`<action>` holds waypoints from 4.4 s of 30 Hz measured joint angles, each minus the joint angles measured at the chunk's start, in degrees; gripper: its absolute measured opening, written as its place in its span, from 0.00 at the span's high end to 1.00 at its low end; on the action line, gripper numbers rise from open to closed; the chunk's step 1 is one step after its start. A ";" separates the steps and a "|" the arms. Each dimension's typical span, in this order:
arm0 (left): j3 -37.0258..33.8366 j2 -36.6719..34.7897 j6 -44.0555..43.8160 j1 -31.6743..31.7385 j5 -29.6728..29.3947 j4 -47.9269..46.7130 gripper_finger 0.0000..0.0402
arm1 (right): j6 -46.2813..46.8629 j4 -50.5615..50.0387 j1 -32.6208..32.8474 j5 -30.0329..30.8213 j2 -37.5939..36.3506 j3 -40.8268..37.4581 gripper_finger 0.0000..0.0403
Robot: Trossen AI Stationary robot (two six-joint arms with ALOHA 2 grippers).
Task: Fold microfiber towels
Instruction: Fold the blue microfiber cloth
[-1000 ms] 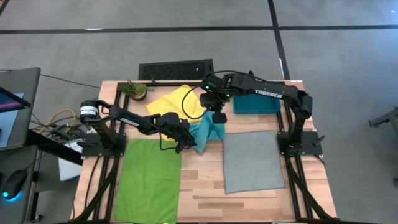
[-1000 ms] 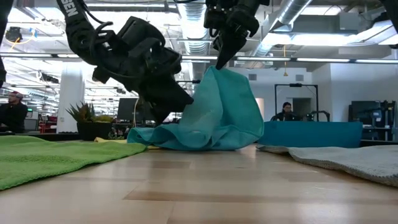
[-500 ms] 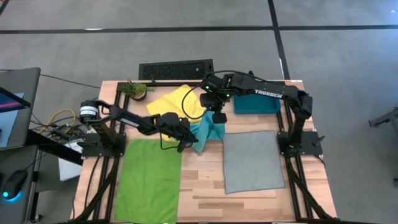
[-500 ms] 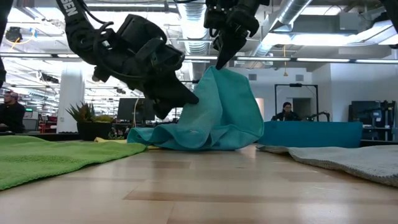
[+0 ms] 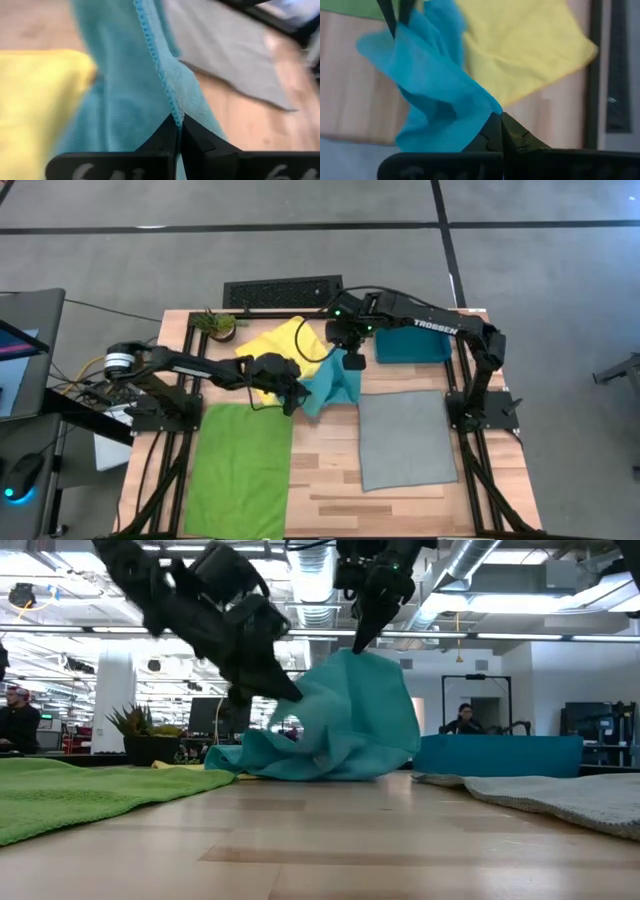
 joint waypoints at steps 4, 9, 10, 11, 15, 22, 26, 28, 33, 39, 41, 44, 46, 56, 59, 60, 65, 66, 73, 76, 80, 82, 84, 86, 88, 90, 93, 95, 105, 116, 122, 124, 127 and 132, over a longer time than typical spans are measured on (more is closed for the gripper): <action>4.24 -6.95 1.60 1.54 -7.21 -14.38 1.00 | 2.24 1.58 -1.68 0.94 -2.19 0.00 0.99; 10.39 -12.48 4.07 3.76 -17.20 -25.38 1.00 | 2.96 5.03 -3.36 1.21 -4.28 0.00 0.99; 11.77 -13.08 5.39 4.17 -19.23 -27.07 1.00 | 2.95 6.17 -3.72 1.41 -4.43 0.00 0.99; 13.26 -13.46 7.04 4.75 -21.12 -28.66 1.00 | 2.92 7.78 -3.93 2.01 -4.41 0.00 1.00; 19.30 -13.66 13.94 7.63 -24.89 -33.00 1.00 | 1.39 12.42 -5.14 6.67 -3.91 -0.02 1.00; 26.96 -13.64 24.09 13.85 -25.23 -34.41 1.00 | -1.41 19.21 -6.87 11.57 -3.89 1.18 1.00; 31.23 -13.64 29.43 16.42 -25.33 -35.67 1.00 | -1.66 18.92 -7.14 13.80 -4.26 5.17 1.00; 33.02 -13.64 31.43 16.96 -25.25 -36.89 1.00 | -1.67 18.66 -7.13 15.17 -4.18 6.97 1.00; 34.81 -13.64 34.45 16.50 -24.01 -42.34 1.00 | -2.40 14.87 -6.61 15.29 -4.24 8.79 1.00; 34.81 -13.58 37.50 15.97 -23.57 -44.68 1.00 | -4.97 14.03 -6.84 15.90 -4.17 8.72 1.00; 34.81 -13.58 36.80 16.33 -25.45 -43.50 1.00 | -4.05 14.20 -7.32 15.44 -4.12 8.72 1.00; 34.81 -13.60 37.76 16.33 -26.25 -42.85 1.00 | -5.27 13.35 -7.37 16.23 -4.15 8.72 1.00; 34.77 -13.58 39.27 16.29 -25.93 -43.02 1.00 | -5.72 13.49 -7.25 16.66 -4.12 8.72 1.00; 34.77 -13.55 46.16 18.96 -29.52 -34.60 1.00 | -7.35 21.61 -10.04 17.12 -4.15 8.72 1.00; 35.36 -13.60 46.54 18.77 -29.62 -33.02 1.00 | -7.73 21.78 -9.97 18.52 -5.10 8.72 1.00; 36.32 -13.58 45.96 18.46 -29.58 -34.17 1.00 | -7.69 21.65 -9.76 18.60 -5.67 8.72 1.00; 41.57 -13.64 44.42 14.65 -29.61 -41.34 1.00 | -7.31 17.55 -7.26 18.76 -9.10 8.72 1.00; 42.59 -13.62 44.21 13.69 -29.54 -43.01 1.00 | -7.22 16.21 -6.47 18.76 -9.68 8.74 1.00; 44.14 -13.59 42.33 6.93 -29.22 -52.78 1.00 | -6.13 6.98 -1.90 18.80 -10.75 8.74 1.00; 44.14 -13.51 41.39 6.17 -29.58 -52.30 1.00 | -6.13 7.48 -1.72 18.98 -10.77 8.74 1.00; 44.14 -13.45 40.42 7.61 -31.01 -51.98 1.00 | -6.11 8.59 -3.23 18.65 -10.75 8.74 1.00; 44.14 -13.42 40.31 9.39 -30.87 -51.79 1.00 | -6.11 9.57 -4.31 18.38 -10.46 8.74 1.00; 44.14 -13.34 40.40 11.52 -30.34 -51.69 1.00 | -6.13 10.54 -5.73 17.61 -10.22 8.71 1.00; 44.16 -12.92 41.38 13.82 -29.67 -51.32 1.00 | -6.25 12.74 -6.71 16.66 -9.52 8.76 1.00; 44.14 -12.41 42.94 16.59 -28.51 -51.03 1.00 | -7.19 14.57 -8.00 15.92 -8.47 8.72 1.00; 44.17 -11.41 44.48 18.82 -27.01 -48.18 1.00 | -8.90 16.52 -9.26 15.98 -7.64 8.54 1.00; 44.08 -10.52 47.87 21.84 -26.29 -44.62 1.00 | -10.06 20.19 -10.53 16.73 -6.23 8.69 1.00; 44.12 -10.54 50.46 23.03 -26.28 -40.99 1.00 | -10.55 21.54 -11.32 16.75 -5.96 8.60 1.00; 50.84 -10.23 48.83 21.82 -22.40 -49.06 1.00 | -10.37 19.19 -10.01 16.93 -8.05 8.74 1.00; 47.98 -9.99 33.58 10.44 -20.08 -65.63 1.00 | -2.94 -0.13 -3.19 12.59 -7.56 8.72 1.00; 45.32 -9.99 23.04 2.45 -18.85 -66.53 1.00 | 3.63 -8.62 -0.03 8.75 -7.60 8.72 1.00; 44.16 -9.97 19.43 -0.10 -17.69 -66.79 1.00 | 5.04 -10.93 0.98 6.72 -7.60 8.52 1.00; 42.56 -9.93 13.95 -4.42 -17.35 -66.72 1.00 | 6.73 -11.94 3.18 5.06 -7.60 6.36 1.00; 38.20 -9.80 4.27 -11.18 -17.42 -65.69 1.00 | 8.73 -12.31 7.53 4.58 -7.97 1.36 1.00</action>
